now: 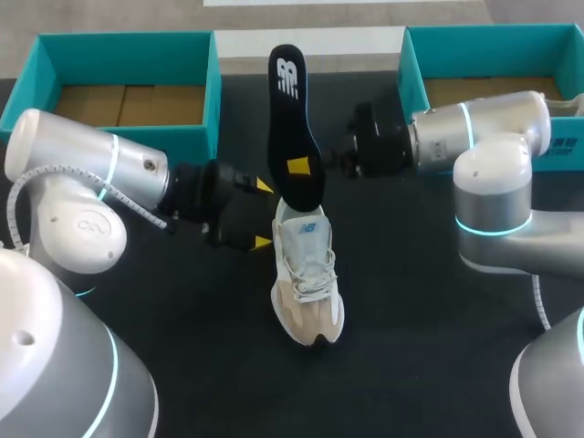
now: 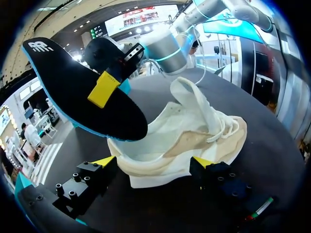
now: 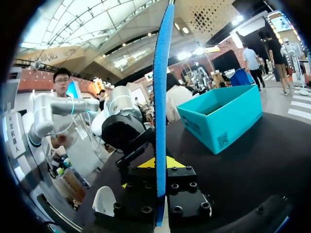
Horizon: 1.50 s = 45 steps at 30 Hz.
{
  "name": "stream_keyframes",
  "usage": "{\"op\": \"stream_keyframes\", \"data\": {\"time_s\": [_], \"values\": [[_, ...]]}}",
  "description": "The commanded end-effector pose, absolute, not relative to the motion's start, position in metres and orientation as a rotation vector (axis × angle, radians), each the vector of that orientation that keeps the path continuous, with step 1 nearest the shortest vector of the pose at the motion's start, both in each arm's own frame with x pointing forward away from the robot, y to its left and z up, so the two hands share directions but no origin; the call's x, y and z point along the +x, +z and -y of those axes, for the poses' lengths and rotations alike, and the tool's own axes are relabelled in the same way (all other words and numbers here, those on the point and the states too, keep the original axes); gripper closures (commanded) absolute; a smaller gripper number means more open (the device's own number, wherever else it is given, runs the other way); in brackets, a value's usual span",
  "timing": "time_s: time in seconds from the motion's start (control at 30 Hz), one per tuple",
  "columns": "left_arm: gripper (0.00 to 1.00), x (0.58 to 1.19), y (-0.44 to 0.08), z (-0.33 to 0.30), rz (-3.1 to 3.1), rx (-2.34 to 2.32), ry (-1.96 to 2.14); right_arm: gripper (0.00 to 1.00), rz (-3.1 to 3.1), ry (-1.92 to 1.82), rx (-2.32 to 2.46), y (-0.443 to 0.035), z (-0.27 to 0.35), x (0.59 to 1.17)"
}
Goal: Take the shoe out of the shoebox, open the shoe tongue, remove and reinsert the insole, then place the shoe into the shoebox
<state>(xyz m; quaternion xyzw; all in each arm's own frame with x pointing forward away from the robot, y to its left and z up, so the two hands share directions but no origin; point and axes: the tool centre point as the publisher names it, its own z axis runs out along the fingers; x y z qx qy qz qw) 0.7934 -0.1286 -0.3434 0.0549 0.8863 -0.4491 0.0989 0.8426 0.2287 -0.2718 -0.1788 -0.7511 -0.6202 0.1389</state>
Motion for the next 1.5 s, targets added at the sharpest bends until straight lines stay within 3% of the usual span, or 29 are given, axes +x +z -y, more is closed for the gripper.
{"op": "stream_keyframes", "data": {"time_s": [0.03,1.5], "values": [[0.00,0.792,-0.345,0.131,-2.619,0.159,-1.324,1.00,2.150,-1.819,-0.528,-0.279,-0.227,0.838],[0.00,0.792,-0.345,0.131,-2.619,0.159,-1.324,1.00,2.027,-1.787,-0.615,-0.345,-0.229,0.790]]}}
